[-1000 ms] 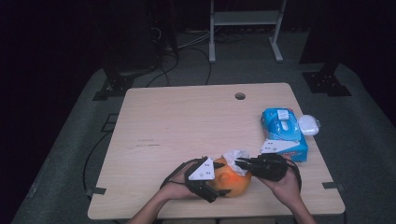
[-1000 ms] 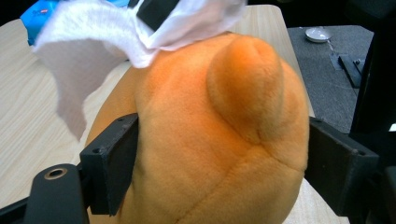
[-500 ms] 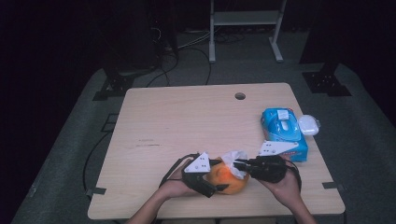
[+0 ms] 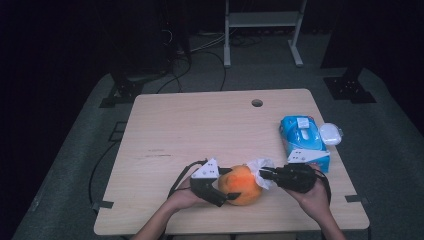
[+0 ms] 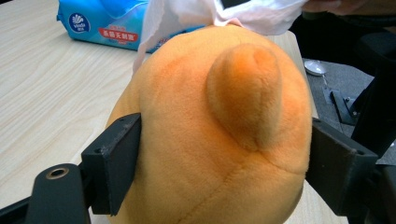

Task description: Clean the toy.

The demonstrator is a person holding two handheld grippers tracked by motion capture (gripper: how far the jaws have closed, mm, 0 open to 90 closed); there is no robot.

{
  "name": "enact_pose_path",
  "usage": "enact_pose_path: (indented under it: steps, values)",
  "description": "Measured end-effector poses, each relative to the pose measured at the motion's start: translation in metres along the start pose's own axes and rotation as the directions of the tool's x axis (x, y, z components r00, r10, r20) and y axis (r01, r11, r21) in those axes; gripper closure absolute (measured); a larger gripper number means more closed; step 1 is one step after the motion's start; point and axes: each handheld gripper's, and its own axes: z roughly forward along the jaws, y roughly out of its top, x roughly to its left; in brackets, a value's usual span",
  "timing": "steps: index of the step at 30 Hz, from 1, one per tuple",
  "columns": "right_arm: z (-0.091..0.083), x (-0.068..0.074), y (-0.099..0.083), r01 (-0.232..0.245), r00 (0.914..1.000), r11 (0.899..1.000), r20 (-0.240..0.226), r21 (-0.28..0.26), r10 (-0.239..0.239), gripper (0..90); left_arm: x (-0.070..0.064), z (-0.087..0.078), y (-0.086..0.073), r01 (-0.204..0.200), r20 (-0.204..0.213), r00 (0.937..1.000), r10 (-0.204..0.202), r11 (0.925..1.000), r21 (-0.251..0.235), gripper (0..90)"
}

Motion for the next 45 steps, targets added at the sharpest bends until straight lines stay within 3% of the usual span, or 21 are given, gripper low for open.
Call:
enact_pose_path:
  steps: [3, 5, 9, 15, 17, 20, 23, 25, 29, 31, 34, 37, 39, 41, 43, 45]
  values:
    - [-0.001, -0.012, -0.007, -0.044, 0.9981, 0.999, 0.044, 0.020, 0.043, 82.0, 0.003, -0.001, -0.001, 0.012, 0.009, 0.9999, -0.012, 0.9999, -0.009, 18.6]
    - [-0.003, -0.012, -0.007, -0.061, 0.9980, 0.998, 0.015, -0.002, 0.061, 82.0, 0.004, -0.001, -0.002, 0.017, 0.012, 0.9998, -0.017, 0.9998, -0.011, 18.6]
    - [-0.003, -0.002, 0.001, -0.026, 0.9989, 0.999, -0.039, -0.032, 0.025, 82.0, 0.003, -0.001, -0.001, 0.011, 0.010, 0.9999, -0.011, 0.9999, -0.008, 18.8]
    - [-0.002, -0.008, -0.004, -0.043, 0.9990, 0.999, 0.012, 0.002, 0.043, 82.0, 0.001, -0.001, 0.001, 0.001, 0.004, 1.0000, -0.001, 1.0000, -0.007, 21.3]
    - [-0.006, -0.002, 0.000, -0.041, 0.9991, 0.999, -0.014, -0.032, 0.040, 82.0, 0.002, -0.001, 0.001, 0.008, 0.006, 1.0000, -0.008, 0.9999, -0.009, 21.3]
    - [-0.005, 0.017, 0.011, 0.022, 0.9978, 0.998, -0.060, -0.055, -0.026, 81.8, 0.003, -0.001, 0.000, 0.017, 0.011, 0.9998, -0.017, 0.9996, -0.020, 21.5]
    - [0.005, 0.021, 0.010, 0.062, 0.9977, 0.998, -0.027, -0.008, -0.062, 81.9, 0.002, -0.001, 0.000, 0.017, 0.008, 0.9998, -0.017, 0.9993, -0.032, 22.6]
    - [0.009, 0.014, 0.004, 0.002, 0.9988, 1.000, -0.048, -0.021, -0.003, 82.4, 0.001, -0.003, 0.002, 0.023, 0.001, 0.9997, -0.023, 0.9988, -0.044, 25.2]
    - [0.003, 0.024, 0.013, 0.016, 0.9973, 0.998, -0.070, -0.066, -0.021, 82.6, -0.004, -0.008, 0.015, 0.030, -0.002, 0.9995, -0.030, 0.9943, -0.103, 27.7]
    - [0.004, 0.029, 0.017, 0.034, 0.9972, 0.996, -0.064, -0.081, -0.039, 82.6, -0.006, -0.013, 0.020, 0.003, -0.031, 0.9995, -0.006, 0.9955, -0.095, 28.0]
    - [0.008, 0.023, 0.015, 0.009, 0.9978, 0.996, -0.065, -0.088, -0.014, 82.5, -0.003, -0.017, 0.019, -0.006, -0.059, 0.9982, 0.002, 0.9969, -0.078, 29.1]
    - [0.023, 0.012, 0.001, -0.016, 0.9997, 1.000, -0.017, -0.015, 0.016, 82.4, 0.000, -0.016, 0.016, -0.004, -0.073, 0.9973, 0.000, 0.9986, -0.052, 29.6]
    - [0.030, 0.007, -0.006, -0.054, 0.9979, 0.999, -0.036, -0.001, 0.054, 82.4, -0.001, -0.016, 0.017, -0.011, -0.079, 0.9968, 0.008, 0.9991, -0.042, 29.9]
    - [0.024, 0.014, 0.001, -0.026, 0.9995, 0.999, -0.015, -0.023, 0.026, 82.4, -0.001, -0.018, 0.019, -0.012, -0.080, 0.9968, 0.008, 0.9991, -0.042, 30.4]
    - [0.017, 0.021, 0.008, -0.031, 0.9982, 0.995, -0.054, -0.090, 0.026, 82.4, -0.002, -0.018, 0.021, -0.015, -0.087, 0.9962, 0.012, 0.9993, -0.033, 30.6]
    - [0.014, 0.028, 0.013, -0.007, 0.9982, 0.994, -0.060, -0.112, 0.001, 82.4, -0.002, -0.018, 0.021, -0.020, -0.092, 0.9956, 0.019, 0.9996, -0.017, 30.6]
